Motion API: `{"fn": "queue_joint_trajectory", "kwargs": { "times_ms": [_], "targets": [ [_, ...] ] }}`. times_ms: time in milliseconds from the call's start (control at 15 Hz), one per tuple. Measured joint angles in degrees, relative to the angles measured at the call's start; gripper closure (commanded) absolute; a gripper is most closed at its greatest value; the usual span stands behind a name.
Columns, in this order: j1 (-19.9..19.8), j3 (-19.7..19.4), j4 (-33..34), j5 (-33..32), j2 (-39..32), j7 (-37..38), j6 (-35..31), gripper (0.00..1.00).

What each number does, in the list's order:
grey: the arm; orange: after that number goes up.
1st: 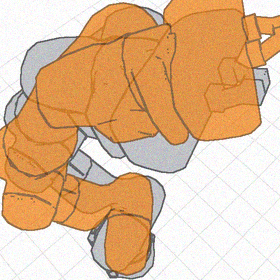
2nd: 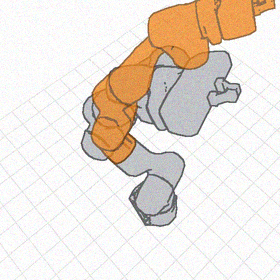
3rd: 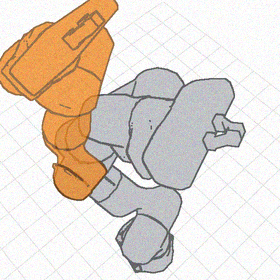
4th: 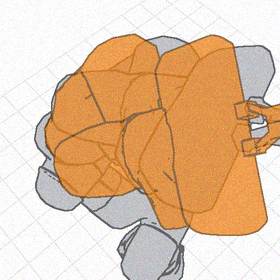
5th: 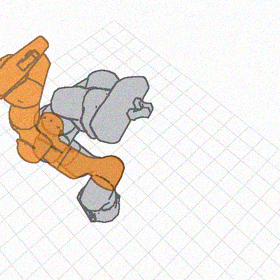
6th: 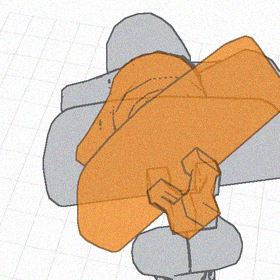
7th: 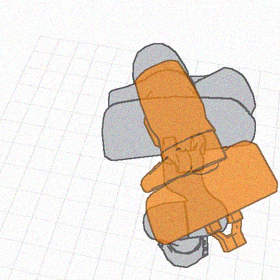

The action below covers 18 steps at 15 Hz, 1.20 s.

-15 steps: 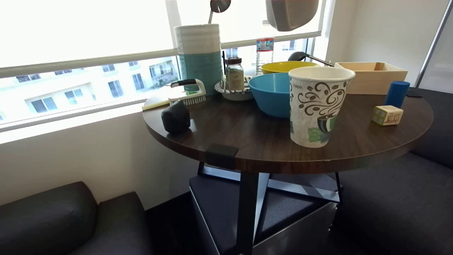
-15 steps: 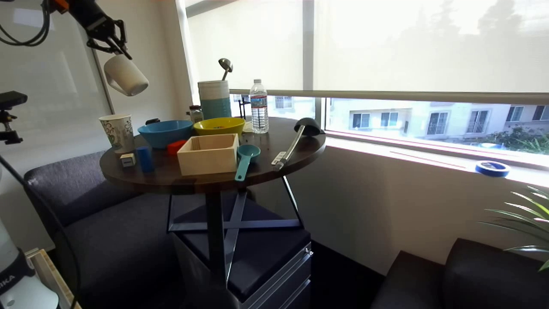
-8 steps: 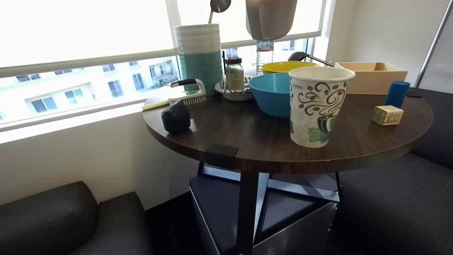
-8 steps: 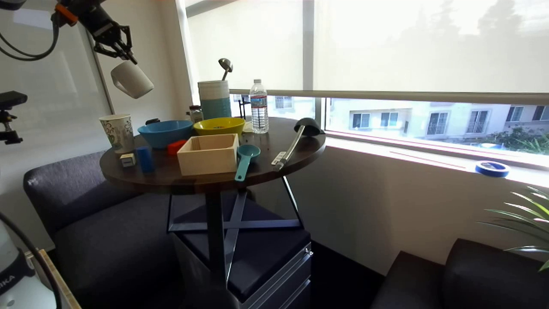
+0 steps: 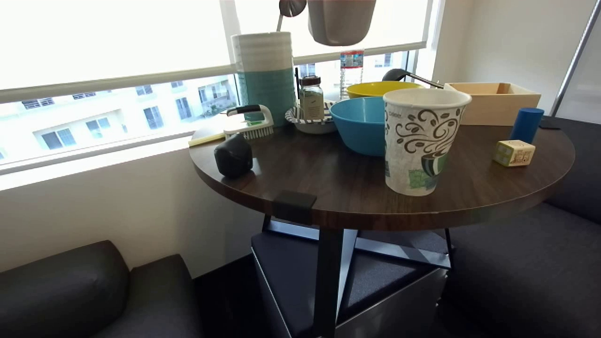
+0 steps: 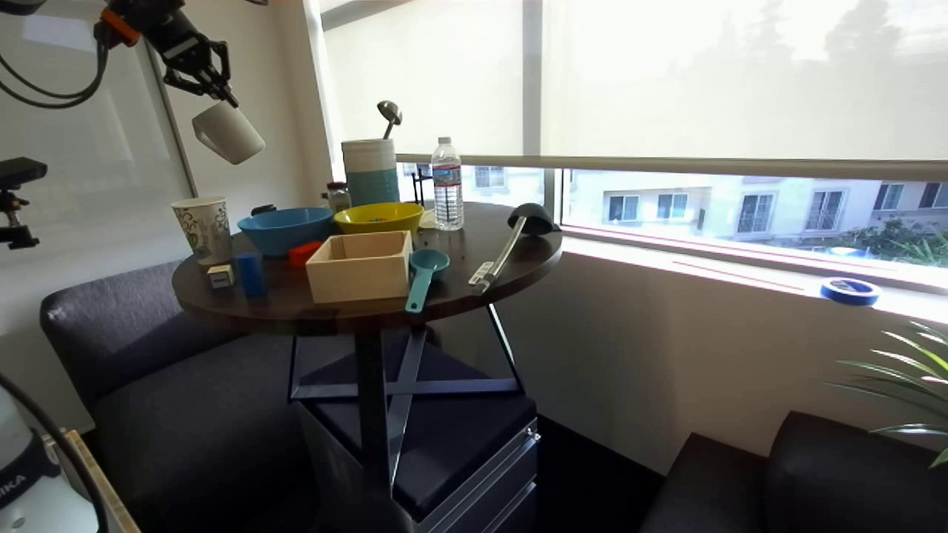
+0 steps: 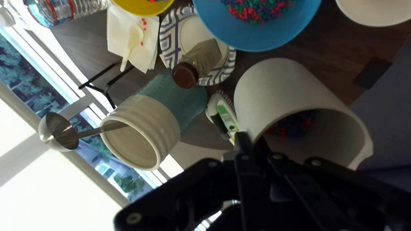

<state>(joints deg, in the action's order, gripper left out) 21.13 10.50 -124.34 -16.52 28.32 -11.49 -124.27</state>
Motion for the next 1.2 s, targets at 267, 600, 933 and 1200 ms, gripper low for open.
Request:
{"fn": "queue_joint_trajectory", "kwargs": {
  "times_ms": [267, 600, 933, 1200],
  "targets": [
    [0.9, -3.7, -6.4, 9.2, 4.3, -4.1, -9.7, 0.99],
    [4.4, -9.5, -12.7, 21.9, 8.6, -10.9, -14.3, 0.99],
    [8.6, -14.6, -17.2, 28.9, 10.8, -18.2, -18.4, 0.95],
    [8.4, -14.1, -17.2, 28.9, 10.7, -18.1, -18.4, 0.99]
  ]
}}
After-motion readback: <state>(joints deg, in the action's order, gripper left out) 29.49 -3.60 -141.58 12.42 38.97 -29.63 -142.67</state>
